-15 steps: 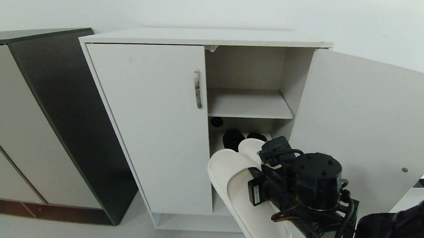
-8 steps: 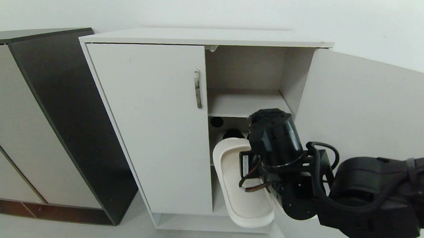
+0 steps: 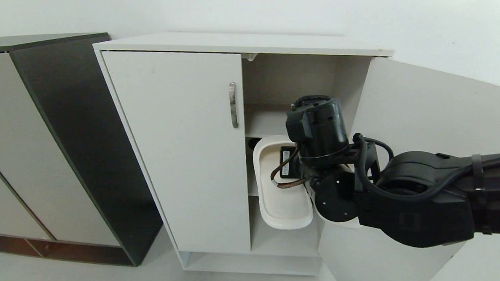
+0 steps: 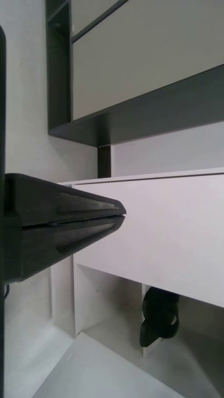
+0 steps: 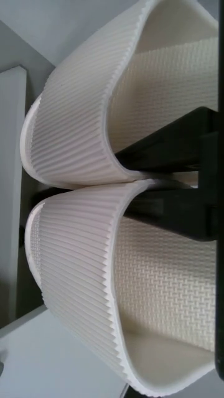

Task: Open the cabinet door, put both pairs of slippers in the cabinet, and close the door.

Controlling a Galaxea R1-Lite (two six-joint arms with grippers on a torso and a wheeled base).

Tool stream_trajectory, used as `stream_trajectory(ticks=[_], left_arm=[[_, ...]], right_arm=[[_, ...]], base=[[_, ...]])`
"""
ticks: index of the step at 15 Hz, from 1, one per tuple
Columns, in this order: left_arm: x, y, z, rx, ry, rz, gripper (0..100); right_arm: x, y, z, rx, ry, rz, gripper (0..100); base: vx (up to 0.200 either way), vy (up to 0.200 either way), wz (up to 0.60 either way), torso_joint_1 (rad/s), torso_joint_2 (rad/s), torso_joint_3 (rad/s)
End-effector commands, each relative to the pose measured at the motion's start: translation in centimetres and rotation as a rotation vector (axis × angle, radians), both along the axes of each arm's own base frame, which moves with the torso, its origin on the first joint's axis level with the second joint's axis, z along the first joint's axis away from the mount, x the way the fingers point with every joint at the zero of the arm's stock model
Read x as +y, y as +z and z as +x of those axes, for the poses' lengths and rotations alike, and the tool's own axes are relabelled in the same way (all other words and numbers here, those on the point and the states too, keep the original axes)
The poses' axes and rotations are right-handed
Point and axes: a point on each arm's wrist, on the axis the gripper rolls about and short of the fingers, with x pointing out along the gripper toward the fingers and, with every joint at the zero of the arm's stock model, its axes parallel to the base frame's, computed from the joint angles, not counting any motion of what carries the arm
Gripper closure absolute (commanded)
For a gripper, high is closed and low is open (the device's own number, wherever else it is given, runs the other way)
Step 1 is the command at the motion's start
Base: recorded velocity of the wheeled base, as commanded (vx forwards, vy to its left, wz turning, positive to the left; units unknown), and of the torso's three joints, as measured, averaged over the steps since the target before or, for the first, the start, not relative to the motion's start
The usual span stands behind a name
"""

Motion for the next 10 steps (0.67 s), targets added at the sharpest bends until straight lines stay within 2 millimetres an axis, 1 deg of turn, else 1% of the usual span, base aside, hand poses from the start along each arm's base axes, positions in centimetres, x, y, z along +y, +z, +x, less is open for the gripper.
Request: stream_trajectory(ticks=[1,3,6,10], left_arm=[[0.00,0.01,0.01,0.001,0.000,0.001,100],[0.00,0.01,0.01,0.001,0.000,0.002,100],[0.00,0.01,0.01,0.001,-0.003,0.002,100],[0.00,-0.01,0.01,0.003,-0.001,0.004,100]], right_arm=[[0.11,-0.53,0.47,0.007,-0.008,-0.009,100],[0.15,-0.63,0.80,-0.002,-0.015,0.000,100],[-0.01,-0.70,1.28,-0.008,-0.023,-0.007,100],[0.03,-0.60,1.31,-0.018,-0.021,-0.007,100]], base=[[0.000,0.000,0.00,0.000,0.00,0.000],[0.000,0.000,0.00,0.000,0.00,0.000],[0.200,0.000,0.00,-0.006,0.00,0.004],[0.200,0.000,0.00,0.002,0.00,0.001]])
